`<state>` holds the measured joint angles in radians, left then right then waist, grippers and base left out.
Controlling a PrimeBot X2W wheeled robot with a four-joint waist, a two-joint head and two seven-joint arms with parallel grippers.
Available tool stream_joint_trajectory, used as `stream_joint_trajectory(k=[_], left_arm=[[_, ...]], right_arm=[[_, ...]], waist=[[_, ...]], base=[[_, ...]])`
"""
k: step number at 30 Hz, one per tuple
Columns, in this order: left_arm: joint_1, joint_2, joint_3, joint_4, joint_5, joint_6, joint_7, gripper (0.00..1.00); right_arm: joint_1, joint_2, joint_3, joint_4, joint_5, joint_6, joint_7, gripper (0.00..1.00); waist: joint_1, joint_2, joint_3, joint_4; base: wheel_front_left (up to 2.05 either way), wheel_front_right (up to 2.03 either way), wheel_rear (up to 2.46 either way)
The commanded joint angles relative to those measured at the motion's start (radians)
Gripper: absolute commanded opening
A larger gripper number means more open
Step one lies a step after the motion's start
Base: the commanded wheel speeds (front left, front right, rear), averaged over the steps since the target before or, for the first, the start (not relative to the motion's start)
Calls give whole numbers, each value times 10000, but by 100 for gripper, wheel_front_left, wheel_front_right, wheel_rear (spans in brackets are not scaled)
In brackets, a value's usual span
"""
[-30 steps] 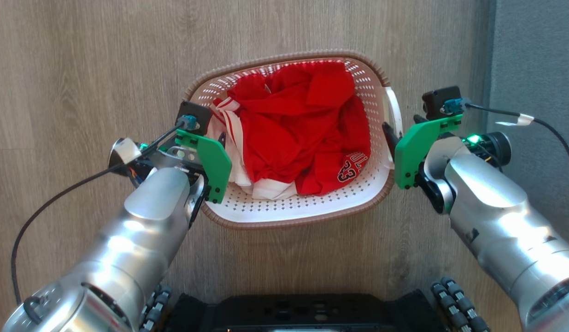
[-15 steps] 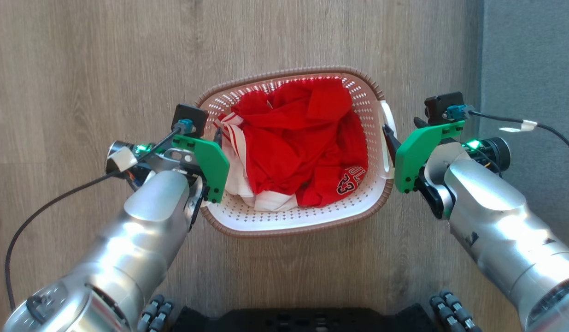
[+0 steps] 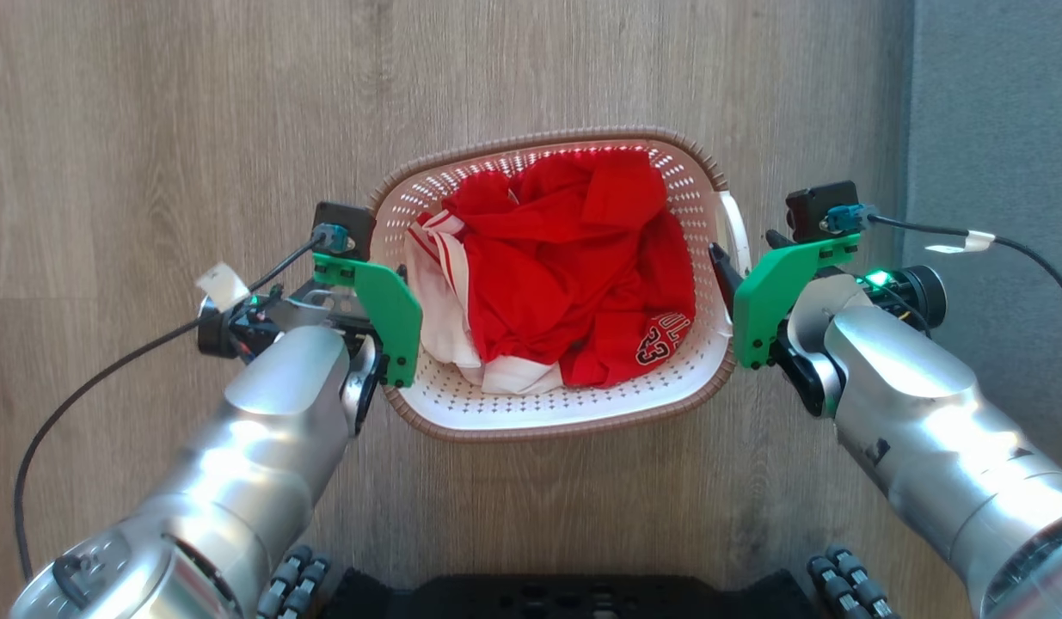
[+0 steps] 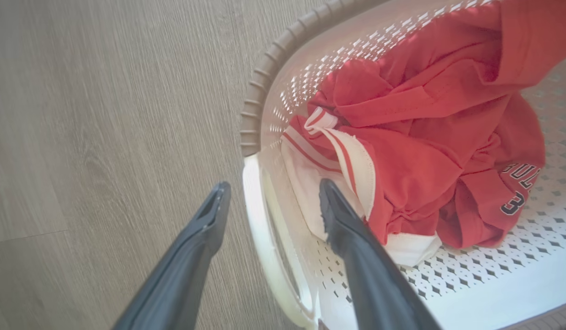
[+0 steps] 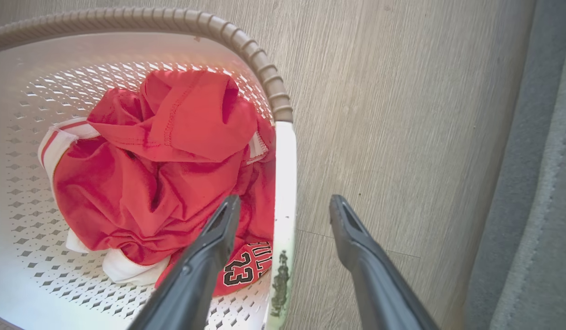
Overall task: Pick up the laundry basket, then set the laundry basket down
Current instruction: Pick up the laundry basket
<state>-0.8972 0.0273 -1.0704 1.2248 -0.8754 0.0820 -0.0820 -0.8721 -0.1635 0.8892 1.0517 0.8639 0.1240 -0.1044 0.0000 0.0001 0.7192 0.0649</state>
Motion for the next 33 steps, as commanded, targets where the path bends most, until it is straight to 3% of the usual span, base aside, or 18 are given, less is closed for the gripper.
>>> stream_joint_trajectory(k=[1, 10, 24, 33], left_arm=[[243, 229, 28, -113, -117, 20, 76, 100], [228, 229, -287, -255, -701, 179, 762, 100], [-325, 229, -1092, -346, -1031, 116, 1014, 100], [-631, 229, -1487, -717, -1333, 301, 1293, 100]], right_arm=[[533, 77, 172, -44, 95, 67, -96, 100], [206, 147, 427, 306, 182, 67, -104, 100], [-324, 400, 722, 942, 203, 67, -91, 100], [-760, 469, 766, 1336, 277, 67, -80, 100]], waist=[[0, -1, 65, 12], [0, -1, 467, 55], [0, -1, 1180, 99], [0, -1, 1622, 327]], base=[[0, 0, 0], [0, 0, 0], [0, 0, 0], [0, 0, 0]])
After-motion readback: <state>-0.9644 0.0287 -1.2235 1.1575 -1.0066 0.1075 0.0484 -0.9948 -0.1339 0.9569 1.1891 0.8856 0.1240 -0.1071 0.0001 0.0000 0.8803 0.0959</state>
